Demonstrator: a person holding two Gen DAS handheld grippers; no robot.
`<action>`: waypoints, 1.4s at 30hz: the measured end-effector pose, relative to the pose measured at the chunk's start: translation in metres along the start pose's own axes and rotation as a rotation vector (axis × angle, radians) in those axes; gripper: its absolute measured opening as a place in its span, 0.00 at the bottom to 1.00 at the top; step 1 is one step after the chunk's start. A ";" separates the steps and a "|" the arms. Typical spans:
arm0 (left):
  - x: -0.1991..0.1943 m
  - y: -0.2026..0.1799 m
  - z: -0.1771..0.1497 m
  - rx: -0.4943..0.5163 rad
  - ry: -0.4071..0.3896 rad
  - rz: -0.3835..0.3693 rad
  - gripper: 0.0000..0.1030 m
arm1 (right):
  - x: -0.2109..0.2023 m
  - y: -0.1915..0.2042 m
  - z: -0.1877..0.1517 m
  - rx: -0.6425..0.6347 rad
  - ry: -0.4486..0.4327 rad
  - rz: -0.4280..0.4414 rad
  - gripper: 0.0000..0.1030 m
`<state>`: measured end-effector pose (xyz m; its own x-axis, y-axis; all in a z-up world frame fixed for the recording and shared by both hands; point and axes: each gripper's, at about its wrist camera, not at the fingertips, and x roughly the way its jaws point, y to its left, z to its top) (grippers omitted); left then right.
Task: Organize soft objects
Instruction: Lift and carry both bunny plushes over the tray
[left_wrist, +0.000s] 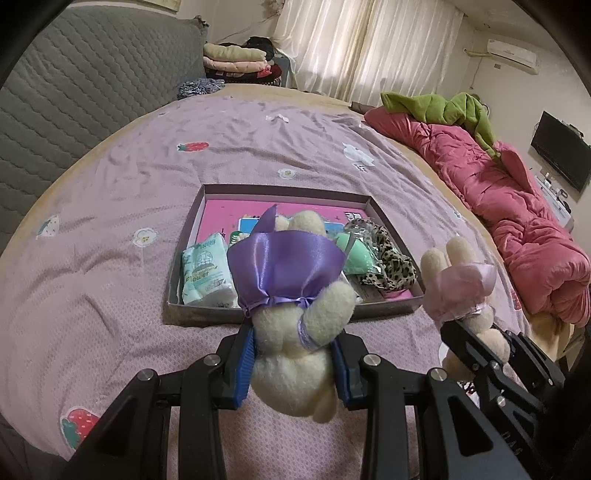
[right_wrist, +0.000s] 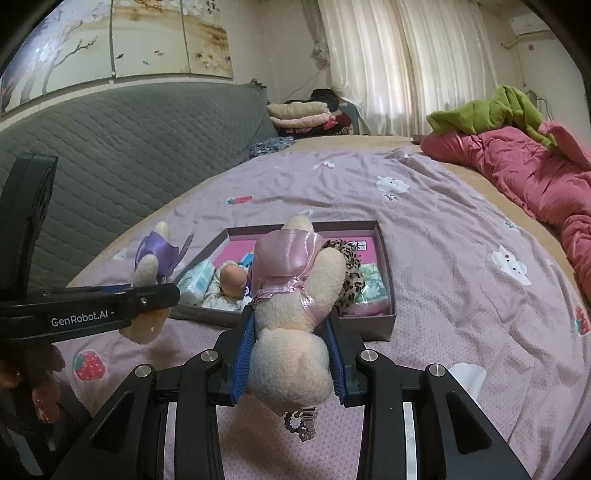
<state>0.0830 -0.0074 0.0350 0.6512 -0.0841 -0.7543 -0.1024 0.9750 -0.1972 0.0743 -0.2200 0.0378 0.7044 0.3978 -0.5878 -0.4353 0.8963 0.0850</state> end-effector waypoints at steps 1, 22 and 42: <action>0.000 0.001 0.000 -0.002 -0.003 0.000 0.35 | -0.001 0.000 0.000 0.002 -0.004 -0.002 0.36; 0.036 0.047 0.038 -0.098 -0.029 0.058 0.35 | 0.034 -0.047 0.036 0.145 -0.060 -0.059 0.36; 0.093 0.026 0.044 -0.035 0.068 0.084 0.35 | 0.084 -0.070 0.062 0.212 -0.074 0.007 0.36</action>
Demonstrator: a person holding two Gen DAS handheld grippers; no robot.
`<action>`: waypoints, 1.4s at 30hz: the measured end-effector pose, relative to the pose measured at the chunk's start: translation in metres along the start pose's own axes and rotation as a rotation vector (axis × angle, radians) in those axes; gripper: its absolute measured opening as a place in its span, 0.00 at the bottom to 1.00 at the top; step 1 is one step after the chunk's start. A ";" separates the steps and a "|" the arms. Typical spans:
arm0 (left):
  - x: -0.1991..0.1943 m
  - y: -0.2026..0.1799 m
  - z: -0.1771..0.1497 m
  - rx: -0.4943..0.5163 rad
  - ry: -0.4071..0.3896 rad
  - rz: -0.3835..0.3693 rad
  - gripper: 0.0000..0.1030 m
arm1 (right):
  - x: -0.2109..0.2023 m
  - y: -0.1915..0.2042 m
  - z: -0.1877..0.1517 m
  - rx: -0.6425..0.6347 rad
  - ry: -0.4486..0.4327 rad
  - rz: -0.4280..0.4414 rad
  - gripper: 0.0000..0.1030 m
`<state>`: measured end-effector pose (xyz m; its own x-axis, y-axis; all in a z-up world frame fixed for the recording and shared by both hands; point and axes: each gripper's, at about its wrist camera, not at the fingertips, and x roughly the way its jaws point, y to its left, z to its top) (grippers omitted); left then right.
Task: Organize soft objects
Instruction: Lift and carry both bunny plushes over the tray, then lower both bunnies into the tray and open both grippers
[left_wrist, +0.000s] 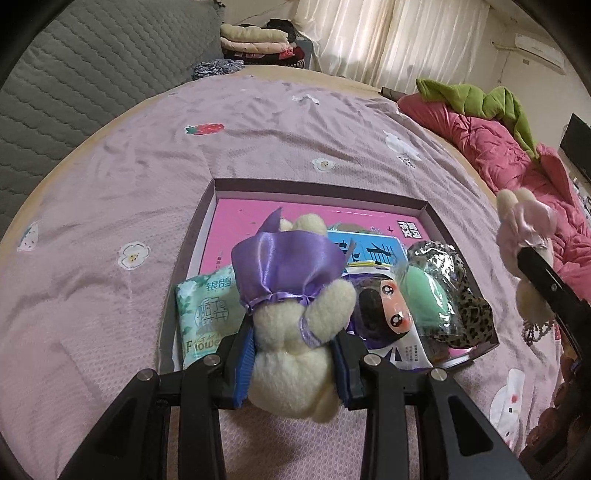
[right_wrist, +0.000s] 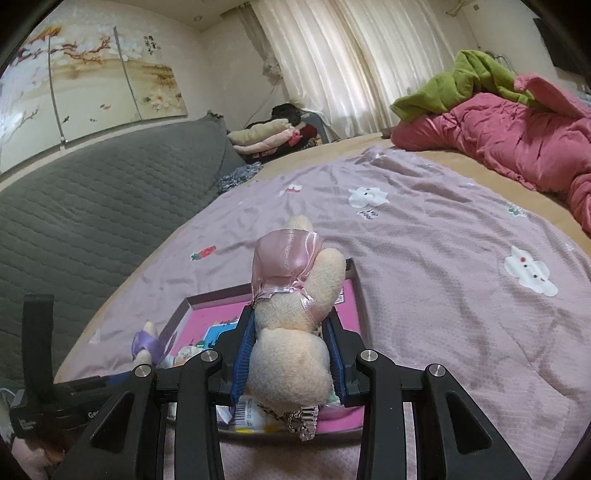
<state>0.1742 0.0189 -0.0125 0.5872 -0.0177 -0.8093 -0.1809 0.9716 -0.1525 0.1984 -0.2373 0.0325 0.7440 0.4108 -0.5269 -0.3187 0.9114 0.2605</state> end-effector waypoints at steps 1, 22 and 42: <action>0.001 0.000 0.000 0.001 0.003 -0.001 0.35 | 0.003 0.001 0.000 -0.003 0.003 0.002 0.36; 0.013 -0.015 0.000 0.039 0.025 0.008 0.36 | 0.042 0.004 -0.030 -0.030 0.111 0.000 0.36; 0.013 -0.015 -0.001 0.040 0.015 0.007 0.37 | 0.049 0.012 -0.041 -0.145 0.116 -0.091 0.45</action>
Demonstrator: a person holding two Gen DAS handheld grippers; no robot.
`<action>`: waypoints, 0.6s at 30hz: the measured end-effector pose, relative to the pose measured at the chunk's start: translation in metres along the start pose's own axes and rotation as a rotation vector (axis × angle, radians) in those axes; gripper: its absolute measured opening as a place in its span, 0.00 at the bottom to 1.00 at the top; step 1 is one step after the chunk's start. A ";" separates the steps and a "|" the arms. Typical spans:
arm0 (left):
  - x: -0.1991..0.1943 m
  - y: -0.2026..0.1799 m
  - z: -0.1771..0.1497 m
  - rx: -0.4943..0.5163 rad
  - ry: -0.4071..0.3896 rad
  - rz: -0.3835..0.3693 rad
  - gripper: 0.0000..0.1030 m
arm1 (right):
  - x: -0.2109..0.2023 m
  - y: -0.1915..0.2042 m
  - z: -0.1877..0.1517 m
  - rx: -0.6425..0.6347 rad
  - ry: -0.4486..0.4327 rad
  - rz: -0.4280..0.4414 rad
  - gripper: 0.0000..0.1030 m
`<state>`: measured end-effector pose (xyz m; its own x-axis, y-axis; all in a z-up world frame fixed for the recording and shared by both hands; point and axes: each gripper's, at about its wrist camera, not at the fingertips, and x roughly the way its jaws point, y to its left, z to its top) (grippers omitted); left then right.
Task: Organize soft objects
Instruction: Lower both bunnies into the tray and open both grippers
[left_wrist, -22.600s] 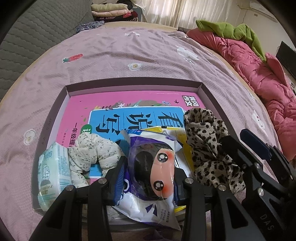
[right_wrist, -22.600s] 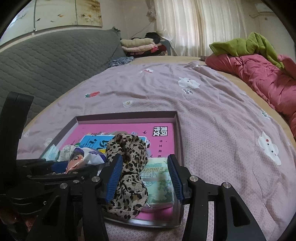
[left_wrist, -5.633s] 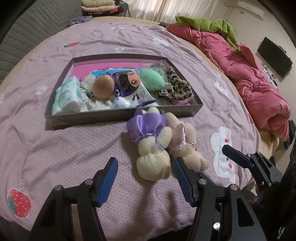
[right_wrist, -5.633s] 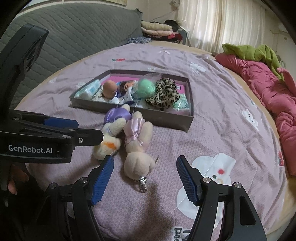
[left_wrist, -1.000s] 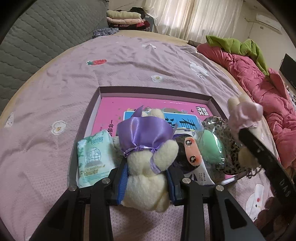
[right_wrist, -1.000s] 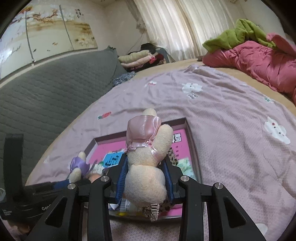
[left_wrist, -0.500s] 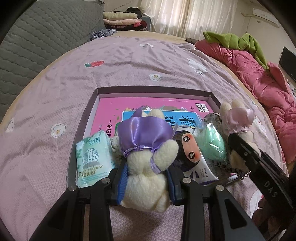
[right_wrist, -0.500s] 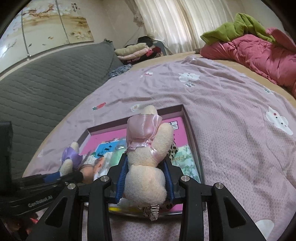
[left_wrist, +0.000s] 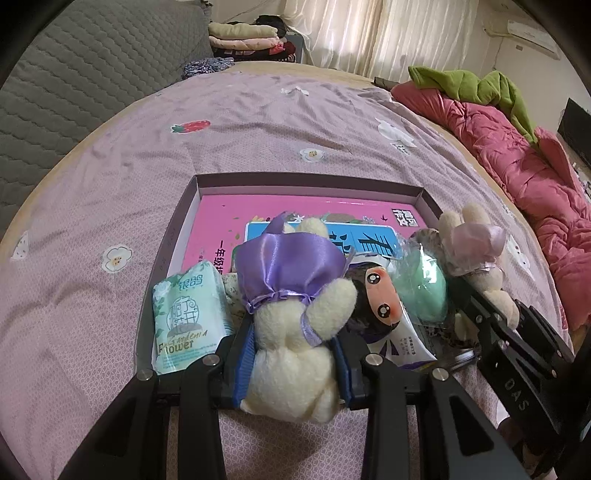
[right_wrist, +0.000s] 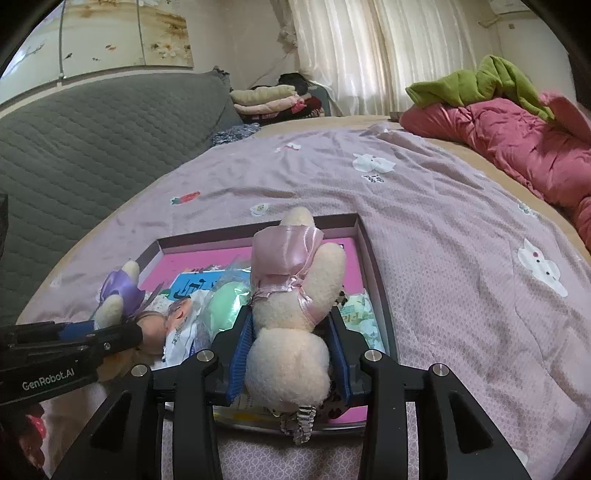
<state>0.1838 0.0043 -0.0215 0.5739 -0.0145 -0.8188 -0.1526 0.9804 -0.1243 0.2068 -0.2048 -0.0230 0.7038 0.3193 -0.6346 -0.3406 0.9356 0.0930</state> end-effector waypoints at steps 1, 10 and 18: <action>-0.001 0.001 0.000 -0.004 -0.004 -0.004 0.37 | -0.001 0.001 0.000 -0.001 -0.003 0.000 0.52; -0.013 0.007 0.005 -0.028 -0.064 -0.015 0.54 | -0.016 0.003 0.007 -0.006 -0.055 -0.010 0.69; -0.032 0.009 0.009 -0.030 -0.125 -0.016 0.60 | -0.041 -0.011 0.013 0.037 -0.113 -0.019 0.71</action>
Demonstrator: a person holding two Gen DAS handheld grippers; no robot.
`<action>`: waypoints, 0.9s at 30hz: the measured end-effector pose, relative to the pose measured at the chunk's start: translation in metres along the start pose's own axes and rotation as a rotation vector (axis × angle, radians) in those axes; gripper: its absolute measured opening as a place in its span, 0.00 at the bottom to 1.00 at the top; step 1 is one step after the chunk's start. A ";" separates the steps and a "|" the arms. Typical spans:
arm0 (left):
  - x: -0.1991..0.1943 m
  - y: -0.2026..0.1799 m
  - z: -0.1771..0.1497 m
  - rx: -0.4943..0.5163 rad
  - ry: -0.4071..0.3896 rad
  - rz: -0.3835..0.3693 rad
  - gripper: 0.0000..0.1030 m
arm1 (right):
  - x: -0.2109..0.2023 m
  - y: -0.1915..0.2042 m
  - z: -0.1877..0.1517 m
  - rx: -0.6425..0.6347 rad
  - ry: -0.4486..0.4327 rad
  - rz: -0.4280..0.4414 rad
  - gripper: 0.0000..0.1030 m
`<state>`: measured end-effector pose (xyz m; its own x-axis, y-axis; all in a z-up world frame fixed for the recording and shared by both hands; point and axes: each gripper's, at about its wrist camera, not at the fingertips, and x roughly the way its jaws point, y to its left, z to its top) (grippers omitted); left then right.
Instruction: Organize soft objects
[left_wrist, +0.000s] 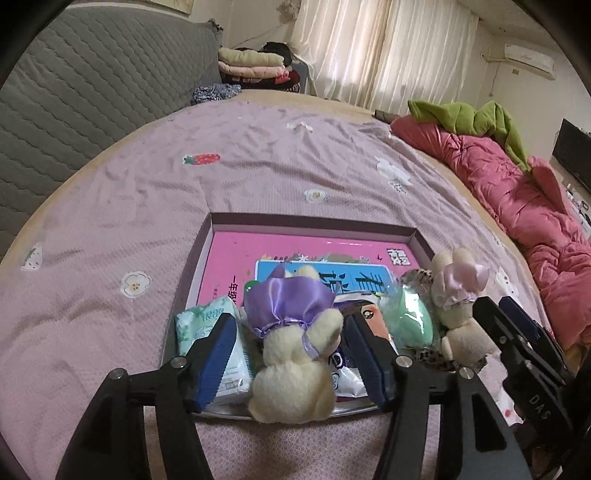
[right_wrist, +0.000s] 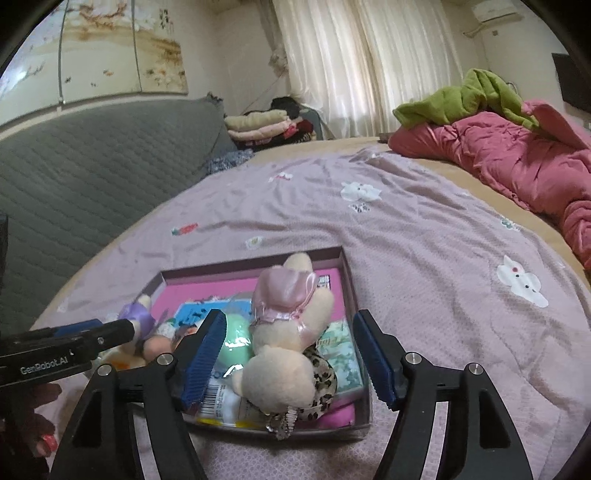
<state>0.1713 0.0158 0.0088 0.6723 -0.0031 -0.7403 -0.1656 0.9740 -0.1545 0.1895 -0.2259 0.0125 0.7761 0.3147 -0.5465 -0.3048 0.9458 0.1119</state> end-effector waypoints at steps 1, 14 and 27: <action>-0.003 0.000 0.000 0.002 -0.005 0.003 0.60 | -0.004 0.000 0.001 -0.003 -0.006 0.000 0.71; -0.046 0.005 -0.020 0.005 -0.027 0.045 0.60 | -0.069 0.028 -0.009 -0.046 -0.033 -0.036 0.74; -0.087 0.009 -0.064 0.022 -0.024 0.093 0.60 | -0.103 0.057 -0.051 -0.114 0.058 -0.121 0.74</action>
<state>0.0648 0.0098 0.0298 0.6719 0.0924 -0.7349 -0.2121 0.9746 -0.0714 0.0638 -0.2084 0.0325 0.7788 0.1911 -0.5974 -0.2744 0.9603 -0.0506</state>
